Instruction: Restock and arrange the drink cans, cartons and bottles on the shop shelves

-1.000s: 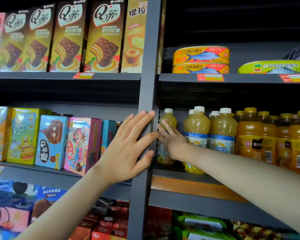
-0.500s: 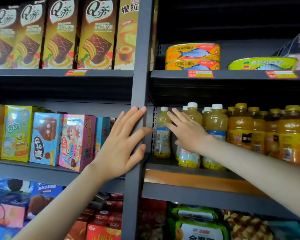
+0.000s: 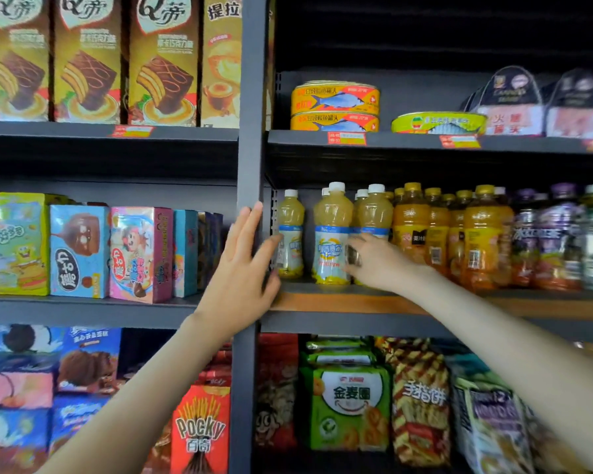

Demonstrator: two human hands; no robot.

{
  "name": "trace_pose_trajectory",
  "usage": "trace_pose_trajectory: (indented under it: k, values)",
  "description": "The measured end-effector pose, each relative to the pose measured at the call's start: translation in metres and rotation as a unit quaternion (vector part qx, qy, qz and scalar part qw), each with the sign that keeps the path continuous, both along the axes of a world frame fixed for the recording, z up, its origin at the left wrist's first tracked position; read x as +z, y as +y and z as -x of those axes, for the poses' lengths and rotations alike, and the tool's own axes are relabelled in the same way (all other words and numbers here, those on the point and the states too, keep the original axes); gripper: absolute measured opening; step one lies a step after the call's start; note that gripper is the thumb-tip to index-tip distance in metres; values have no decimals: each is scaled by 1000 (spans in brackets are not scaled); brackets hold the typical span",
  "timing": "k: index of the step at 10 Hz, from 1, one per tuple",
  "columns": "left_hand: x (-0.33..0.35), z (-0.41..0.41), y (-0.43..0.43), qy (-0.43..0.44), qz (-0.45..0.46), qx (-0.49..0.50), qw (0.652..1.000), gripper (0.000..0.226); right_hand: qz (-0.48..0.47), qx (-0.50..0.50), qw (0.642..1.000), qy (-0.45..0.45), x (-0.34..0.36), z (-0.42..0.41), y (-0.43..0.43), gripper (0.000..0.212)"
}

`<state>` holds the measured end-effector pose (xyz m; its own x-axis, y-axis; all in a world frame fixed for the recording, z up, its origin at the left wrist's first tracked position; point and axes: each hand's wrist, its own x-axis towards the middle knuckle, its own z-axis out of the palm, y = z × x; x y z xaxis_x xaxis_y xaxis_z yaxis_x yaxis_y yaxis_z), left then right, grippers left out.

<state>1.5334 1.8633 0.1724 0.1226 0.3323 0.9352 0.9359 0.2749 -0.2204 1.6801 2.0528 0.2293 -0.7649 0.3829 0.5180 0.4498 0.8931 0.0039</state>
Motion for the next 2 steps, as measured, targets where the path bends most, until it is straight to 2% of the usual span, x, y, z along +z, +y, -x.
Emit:
trace_pose_trajectory:
  k: [1,2]
  values:
    - [0,-9,0,-20,-29,-3,999,50,63,-3,997,45,-1,-12,-6,65]
    - [-2,-15,2,-17,-50,50,997,55,35,7,997,71,-13,-27,-15,65]
